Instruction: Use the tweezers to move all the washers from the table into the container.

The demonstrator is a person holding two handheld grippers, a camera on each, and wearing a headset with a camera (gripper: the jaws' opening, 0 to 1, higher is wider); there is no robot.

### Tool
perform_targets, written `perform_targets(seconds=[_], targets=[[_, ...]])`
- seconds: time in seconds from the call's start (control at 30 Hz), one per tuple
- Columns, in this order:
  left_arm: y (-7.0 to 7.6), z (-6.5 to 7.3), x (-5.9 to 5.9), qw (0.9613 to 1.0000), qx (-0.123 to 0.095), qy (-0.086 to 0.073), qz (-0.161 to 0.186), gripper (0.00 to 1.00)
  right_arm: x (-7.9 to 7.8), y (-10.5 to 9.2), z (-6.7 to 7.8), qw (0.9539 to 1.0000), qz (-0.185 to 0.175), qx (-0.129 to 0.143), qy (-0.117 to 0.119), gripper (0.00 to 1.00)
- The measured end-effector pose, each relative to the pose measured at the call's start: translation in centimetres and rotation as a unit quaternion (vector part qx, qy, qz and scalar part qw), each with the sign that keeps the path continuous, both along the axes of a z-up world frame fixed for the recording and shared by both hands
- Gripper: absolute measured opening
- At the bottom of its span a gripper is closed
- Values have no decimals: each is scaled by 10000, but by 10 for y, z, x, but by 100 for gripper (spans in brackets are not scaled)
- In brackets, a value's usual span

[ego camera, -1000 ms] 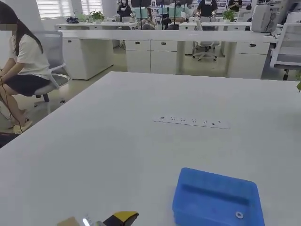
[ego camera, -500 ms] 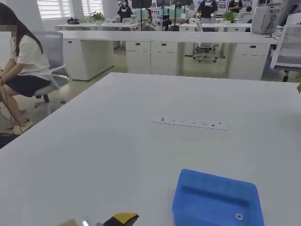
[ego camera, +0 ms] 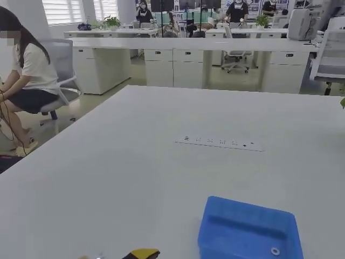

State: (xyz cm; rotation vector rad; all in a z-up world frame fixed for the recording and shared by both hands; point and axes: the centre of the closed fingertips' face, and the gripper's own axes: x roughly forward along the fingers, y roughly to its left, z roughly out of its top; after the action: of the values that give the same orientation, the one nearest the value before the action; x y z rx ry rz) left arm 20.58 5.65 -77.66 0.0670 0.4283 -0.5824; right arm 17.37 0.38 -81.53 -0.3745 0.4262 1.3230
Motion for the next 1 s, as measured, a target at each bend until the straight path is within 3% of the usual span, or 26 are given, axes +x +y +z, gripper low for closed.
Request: perform_targets(seconds=[0.1,0.5,0.63,0.73,0.8,0.87,0.9,0.93,1.0], targets=[[0,-1,0,10000,28,5,-7,65,0,-2,-1,9999,-68,79,119,2],[0,-1,1,10000,37,41,-13,64,2,-4,-4,10000,-48,-38,36,1],[0,-1,1,10000,30,42,-5,63,10,-8,-3,9966,-524,230,599,1],[-1,-2,0,10000,39,44,-32,63,23,-19,-4,9885,-1010,419,1042,1],[-1,-2,0,10000,39,51,-48,62,31,-24,2,9814,-1277,722,1241,1],[-1,-1,0,10000,41,43,-45,62,35,-27,14,9707,-1411,1186,1540,2],[-1,0,0,10000,25,23,-28,62,40,-30,18,9628,-1571,1382,1712,2],[0,1,1,10000,-15,8,-6,62,44,-32,21,9585,-1687,1497,1744,2],[1,2,1,10000,-55,11,18,62,48,-38,24,9560,-1743,1554,1773,2]])
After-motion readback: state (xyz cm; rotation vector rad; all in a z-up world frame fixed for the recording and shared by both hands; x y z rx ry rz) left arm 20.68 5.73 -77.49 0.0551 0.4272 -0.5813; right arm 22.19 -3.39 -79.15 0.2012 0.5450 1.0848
